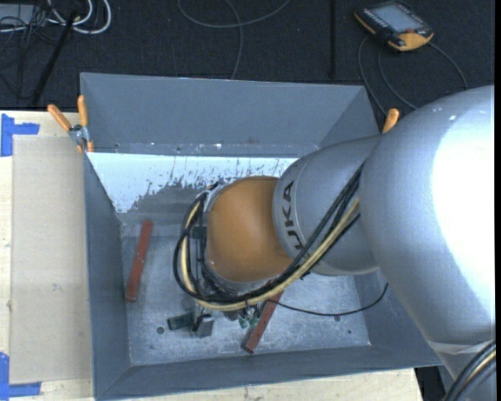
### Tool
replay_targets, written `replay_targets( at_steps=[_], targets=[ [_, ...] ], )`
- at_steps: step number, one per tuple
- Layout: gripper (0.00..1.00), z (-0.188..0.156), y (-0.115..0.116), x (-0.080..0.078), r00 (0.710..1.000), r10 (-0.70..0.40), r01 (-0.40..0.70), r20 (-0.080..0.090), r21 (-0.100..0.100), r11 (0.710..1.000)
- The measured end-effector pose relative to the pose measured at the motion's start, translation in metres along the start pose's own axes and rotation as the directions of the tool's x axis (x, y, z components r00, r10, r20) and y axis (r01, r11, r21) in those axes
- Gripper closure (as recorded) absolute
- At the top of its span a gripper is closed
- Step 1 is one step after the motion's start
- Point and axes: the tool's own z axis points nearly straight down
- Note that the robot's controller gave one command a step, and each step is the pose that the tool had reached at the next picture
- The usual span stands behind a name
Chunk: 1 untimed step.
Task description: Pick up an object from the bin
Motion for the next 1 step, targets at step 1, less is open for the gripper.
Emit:
replay_targets(
  at_steps=[1],
  targets=[
    [1.0, -0.1423, 0.0418, -0.0668, 1.0, -0.02, 0.02, 0.006, 0.0, 1.0]
  ],
)
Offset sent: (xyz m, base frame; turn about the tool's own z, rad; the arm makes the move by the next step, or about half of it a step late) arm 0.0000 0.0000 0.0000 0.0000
